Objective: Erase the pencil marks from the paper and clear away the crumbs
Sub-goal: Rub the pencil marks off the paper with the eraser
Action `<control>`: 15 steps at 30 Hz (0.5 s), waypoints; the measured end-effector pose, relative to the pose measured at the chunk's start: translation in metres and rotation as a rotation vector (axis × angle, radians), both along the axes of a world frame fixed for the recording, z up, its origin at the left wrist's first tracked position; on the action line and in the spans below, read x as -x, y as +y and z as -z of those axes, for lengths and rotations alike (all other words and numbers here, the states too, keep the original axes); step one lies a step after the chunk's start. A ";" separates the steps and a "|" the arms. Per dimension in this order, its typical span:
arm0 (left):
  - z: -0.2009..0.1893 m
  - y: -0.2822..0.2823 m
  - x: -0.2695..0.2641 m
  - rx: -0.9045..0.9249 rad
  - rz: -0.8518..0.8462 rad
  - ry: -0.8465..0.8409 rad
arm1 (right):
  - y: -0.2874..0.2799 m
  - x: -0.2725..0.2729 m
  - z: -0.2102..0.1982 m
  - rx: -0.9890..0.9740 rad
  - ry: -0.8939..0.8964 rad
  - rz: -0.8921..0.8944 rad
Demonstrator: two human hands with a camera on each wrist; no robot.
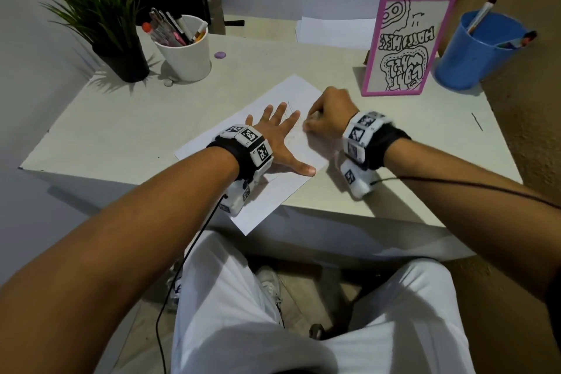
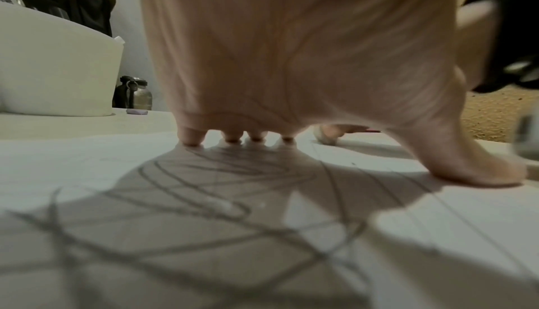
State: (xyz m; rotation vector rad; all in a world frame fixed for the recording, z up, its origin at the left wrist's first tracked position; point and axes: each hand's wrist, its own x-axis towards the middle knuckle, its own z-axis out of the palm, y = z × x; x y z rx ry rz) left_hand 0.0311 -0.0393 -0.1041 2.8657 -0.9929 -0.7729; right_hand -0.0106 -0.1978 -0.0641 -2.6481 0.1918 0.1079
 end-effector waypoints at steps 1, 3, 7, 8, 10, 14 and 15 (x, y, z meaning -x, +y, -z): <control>0.000 0.000 -0.001 -0.001 0.003 -0.002 | 0.009 0.008 0.002 0.014 0.035 -0.088; 0.001 0.001 -0.002 -0.002 0.008 -0.014 | 0.014 0.021 0.003 0.000 0.126 -0.227; -0.003 -0.001 0.001 -0.006 -0.019 -0.004 | -0.007 0.011 -0.001 -0.003 -0.004 -0.007; -0.002 -0.001 0.001 -0.004 -0.021 -0.009 | -0.001 0.014 -0.001 -0.003 0.006 -0.049; 0.000 -0.001 -0.001 -0.006 -0.011 -0.028 | 0.017 0.025 0.000 0.039 0.095 -0.236; -0.010 0.001 0.002 -0.026 0.003 0.012 | -0.001 0.017 -0.004 -0.021 0.120 -0.124; -0.014 0.003 0.001 -0.020 0.028 0.030 | -0.004 0.014 -0.003 -0.023 0.113 -0.089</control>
